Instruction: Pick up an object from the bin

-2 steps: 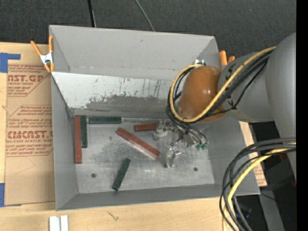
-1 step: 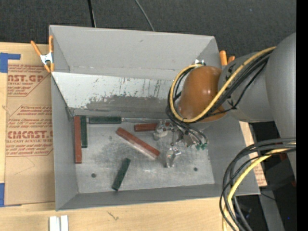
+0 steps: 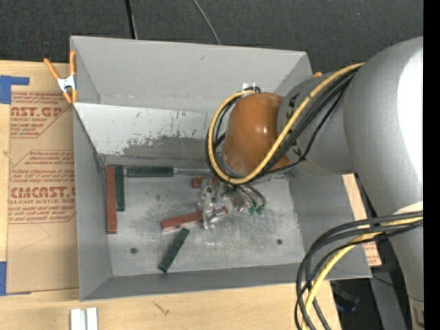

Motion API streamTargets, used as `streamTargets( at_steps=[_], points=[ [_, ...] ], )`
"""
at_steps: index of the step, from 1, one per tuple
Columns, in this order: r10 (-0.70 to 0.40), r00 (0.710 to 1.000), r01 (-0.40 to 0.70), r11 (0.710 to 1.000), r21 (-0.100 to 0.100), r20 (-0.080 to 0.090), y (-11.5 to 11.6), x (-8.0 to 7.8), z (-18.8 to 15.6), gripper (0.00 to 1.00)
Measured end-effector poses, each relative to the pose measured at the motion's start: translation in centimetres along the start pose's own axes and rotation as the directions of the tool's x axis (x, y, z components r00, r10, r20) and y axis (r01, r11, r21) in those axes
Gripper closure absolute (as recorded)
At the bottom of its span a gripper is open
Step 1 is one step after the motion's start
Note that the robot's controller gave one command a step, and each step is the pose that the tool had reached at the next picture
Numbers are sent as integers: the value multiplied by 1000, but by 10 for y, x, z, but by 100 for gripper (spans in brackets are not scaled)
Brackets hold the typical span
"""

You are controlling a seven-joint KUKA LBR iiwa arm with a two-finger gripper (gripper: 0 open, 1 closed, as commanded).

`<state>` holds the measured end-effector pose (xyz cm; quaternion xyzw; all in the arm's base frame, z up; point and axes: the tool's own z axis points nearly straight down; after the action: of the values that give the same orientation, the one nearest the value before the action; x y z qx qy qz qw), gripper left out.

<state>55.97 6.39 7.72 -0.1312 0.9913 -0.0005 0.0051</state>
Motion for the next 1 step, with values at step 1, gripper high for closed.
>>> streamTargets(
  at_steps=[1],
  points=[
    [0,1000,0,1000,0,0,0,0,0,100]
  ],
)
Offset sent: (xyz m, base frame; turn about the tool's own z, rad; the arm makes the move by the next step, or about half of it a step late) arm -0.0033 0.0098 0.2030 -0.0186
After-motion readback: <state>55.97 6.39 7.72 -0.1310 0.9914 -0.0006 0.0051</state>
